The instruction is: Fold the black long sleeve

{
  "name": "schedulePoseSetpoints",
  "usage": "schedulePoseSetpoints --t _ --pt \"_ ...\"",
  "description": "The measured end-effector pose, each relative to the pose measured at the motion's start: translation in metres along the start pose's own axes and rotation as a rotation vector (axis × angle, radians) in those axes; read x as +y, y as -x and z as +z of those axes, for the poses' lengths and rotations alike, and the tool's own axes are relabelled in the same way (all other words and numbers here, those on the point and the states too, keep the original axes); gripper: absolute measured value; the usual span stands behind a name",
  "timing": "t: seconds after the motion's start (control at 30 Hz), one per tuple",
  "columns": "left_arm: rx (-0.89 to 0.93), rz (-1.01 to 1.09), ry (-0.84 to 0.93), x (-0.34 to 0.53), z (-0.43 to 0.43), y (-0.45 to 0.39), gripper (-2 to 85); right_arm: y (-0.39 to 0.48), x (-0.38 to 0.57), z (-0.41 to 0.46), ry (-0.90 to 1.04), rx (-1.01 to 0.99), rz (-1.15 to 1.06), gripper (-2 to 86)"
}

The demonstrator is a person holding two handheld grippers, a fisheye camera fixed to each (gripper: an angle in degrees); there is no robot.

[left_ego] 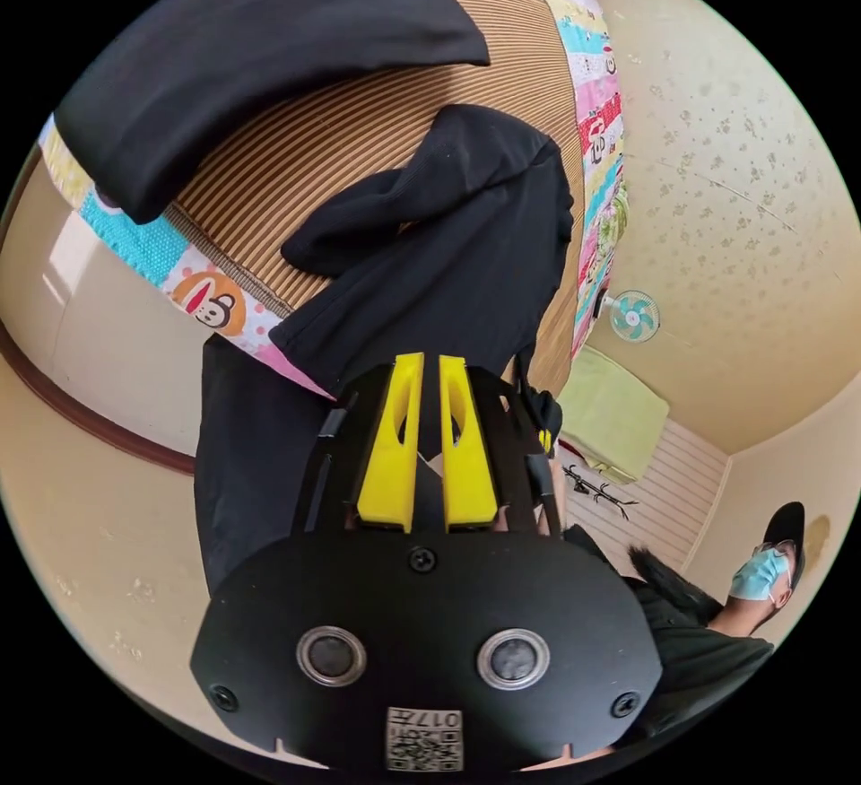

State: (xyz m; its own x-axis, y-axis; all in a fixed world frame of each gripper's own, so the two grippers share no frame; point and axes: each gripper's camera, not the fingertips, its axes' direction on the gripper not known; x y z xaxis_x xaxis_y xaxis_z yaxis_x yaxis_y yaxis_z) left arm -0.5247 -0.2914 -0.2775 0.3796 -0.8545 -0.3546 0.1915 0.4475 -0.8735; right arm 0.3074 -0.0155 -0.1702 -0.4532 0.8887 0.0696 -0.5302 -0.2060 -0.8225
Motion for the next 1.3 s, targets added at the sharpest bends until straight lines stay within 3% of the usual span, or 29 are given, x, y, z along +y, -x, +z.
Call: schedulePoseSetpoints --t 0.07,0.23,0.3,0.37,0.47,0.5,0.57,0.63,0.7,0.73,0.77,0.87,0.93,1.03,1.1,1.3 --pt "-0.001 -0.017 -0.029 0.005 -0.016 0.004 4.4 0.122 0.041 0.037 0.105 0.051 -0.421 2.7" --pt "-0.023 -0.01 -0.134 -0.003 -0.054 0.011 6.5 0.215 0.188 0.158 0.44 -0.155 -0.713 2.4" --pt "-0.075 0.013 -0.138 -0.014 -0.059 0.011 8.1 0.198 0.254 0.213 0.604 -0.106 -0.787 2.2" --pt "-0.151 0.046 -0.117 -0.029 -0.059 0.012 10.1 0.134 0.334 0.281 0.88 0.144 -0.802 1.9" --pt "-0.247 0.115 0.005 -0.059 -0.039 0.013 11.4 0.036 0.403 0.3 1.18 0.341 -0.723 1.3" --pt "-0.277 0.129 0.069 -0.07 -0.029 0.015 10.7 0.022 0.412 0.294 1.21 0.343 -0.716 1.1" --pt "-0.263 0.082 0.161 -0.084 -0.024 0.023 0.7 -0.024 0.432 0.257 1.282 0.403 -0.69 0.7" --pt "0.197 0.103 0.242 -0.096 -0.044 0.016 -0.3 -0.05 0.436 0.229 1.33 0.489 -0.673 0.6" --pt "0.561 0.204 0.21 -0.096 -0.085 -0.008 -0.5 -0.064 0.432 0.202 1.348 0.542 -0.663 0.5" --pt "0.718 0.249 0.159 -0.096 -0.12 -0.021 -0.6 -0.07 0.425 0.187 1.342 0.576 -0.652 0.4" --pt "0.766 0.264 0.13 -0.096 -0.139 -0.024 -0.6 -0.075 0.416 0.174 1.324 0.616 -0.637 0.4" --pt "0.717 0.247 -0.018 -0.1 -0.225 -0.005 -0.5 -0.081 0.395 0.159 1.254 0.694 -0.598 0.3" --pt "0.564 0.051 -0.198 -0.1 -0.279 0.059 -0.1 -0.081 0.385 0.158 1.201 0.7 -0.565 0.3" --pt "0.508 -0.234 -0.438 -0.069 -0.315 0.142 2.0 -0.074 0.379 0.161 1.137 0.656 -0.515 0.3" --pt "0.491 -0.254 -0.469 -0.057 -0.316 0.157 4.7 -0.07 0.382 0.164 1.115 0.617 -0.484 0.3" --pt "0.493 -0.124 -0.306 -0.08 -0.234 0.118 11.6 -0.072 0.412 0.178 1.178 0.572 -0.425 0.4"
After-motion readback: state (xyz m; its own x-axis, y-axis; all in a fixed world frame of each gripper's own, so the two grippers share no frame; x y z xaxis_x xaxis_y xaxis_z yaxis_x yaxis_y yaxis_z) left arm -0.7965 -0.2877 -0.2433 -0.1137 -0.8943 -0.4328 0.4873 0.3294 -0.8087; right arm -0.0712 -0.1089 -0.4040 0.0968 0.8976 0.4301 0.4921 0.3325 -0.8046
